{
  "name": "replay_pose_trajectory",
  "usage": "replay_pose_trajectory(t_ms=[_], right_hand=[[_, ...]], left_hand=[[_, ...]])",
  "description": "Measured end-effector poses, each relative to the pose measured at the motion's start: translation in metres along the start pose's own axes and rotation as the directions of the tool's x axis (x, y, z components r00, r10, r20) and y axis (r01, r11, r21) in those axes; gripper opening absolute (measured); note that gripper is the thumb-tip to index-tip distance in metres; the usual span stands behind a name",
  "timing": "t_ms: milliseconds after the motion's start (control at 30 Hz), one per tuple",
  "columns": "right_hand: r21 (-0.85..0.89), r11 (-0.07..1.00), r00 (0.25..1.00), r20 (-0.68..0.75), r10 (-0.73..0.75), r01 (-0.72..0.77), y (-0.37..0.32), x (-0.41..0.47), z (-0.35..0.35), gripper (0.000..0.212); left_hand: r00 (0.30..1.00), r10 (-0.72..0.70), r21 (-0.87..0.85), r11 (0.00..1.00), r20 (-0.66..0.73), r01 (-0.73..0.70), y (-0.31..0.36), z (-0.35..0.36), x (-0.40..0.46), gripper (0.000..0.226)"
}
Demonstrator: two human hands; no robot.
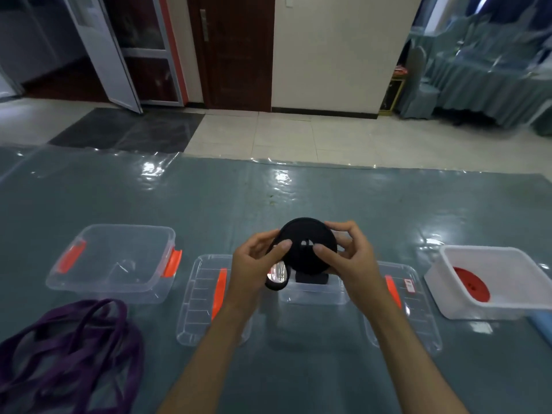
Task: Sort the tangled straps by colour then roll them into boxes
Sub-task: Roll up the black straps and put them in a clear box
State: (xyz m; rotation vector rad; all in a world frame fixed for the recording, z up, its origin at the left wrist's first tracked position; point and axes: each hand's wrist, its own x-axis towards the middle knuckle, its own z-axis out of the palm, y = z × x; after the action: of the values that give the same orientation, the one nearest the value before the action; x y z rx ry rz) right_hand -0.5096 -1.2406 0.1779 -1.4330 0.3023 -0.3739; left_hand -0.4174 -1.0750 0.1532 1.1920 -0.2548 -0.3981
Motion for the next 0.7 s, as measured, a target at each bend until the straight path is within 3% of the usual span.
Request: replay_pose_trajectory(t_ms=[133,233,367,567,700], right_hand=[[-0.103,0.992,0.995,0.061,0.079,-0.072,0.005,-0.006,0.007,0.052],[-0.135,0.991,0.999,0.044,0.015,-0.009,0.001,-0.009,0.013,0.062],[-0.069,0.997,0.996,-0.076,-0.046,0.040,0.007,-0.006,0.019,0.056],[0.008,1.000,0.980,-0.197,-0.025,0.027,0.022,0.003,0.008,0.054],[0.078,0.997,0.970,-0.243,0.023,-0.004,0.032,0.014,-0.004,0.056]], left_hand=[[0.999,0.034,0.098,0.995,0.022,-0.036,0.006,-0.013,0.004,0.027],[0.996,0.070,0.117,0.991,-0.057,-0.063,0.000,-0.014,0.005,0.026],[0.994,0.039,0.064,0.997,-0.103,-0.032,-0.010,-0.007,0.008,0.022],[0.999,0.000,0.024,1.000,-0.043,0.002,-0.025,0.007,0.013,0.016],[0.992,0.023,0.039,0.999,-0.123,-0.018,-0.044,0.022,0.025,0.019]])
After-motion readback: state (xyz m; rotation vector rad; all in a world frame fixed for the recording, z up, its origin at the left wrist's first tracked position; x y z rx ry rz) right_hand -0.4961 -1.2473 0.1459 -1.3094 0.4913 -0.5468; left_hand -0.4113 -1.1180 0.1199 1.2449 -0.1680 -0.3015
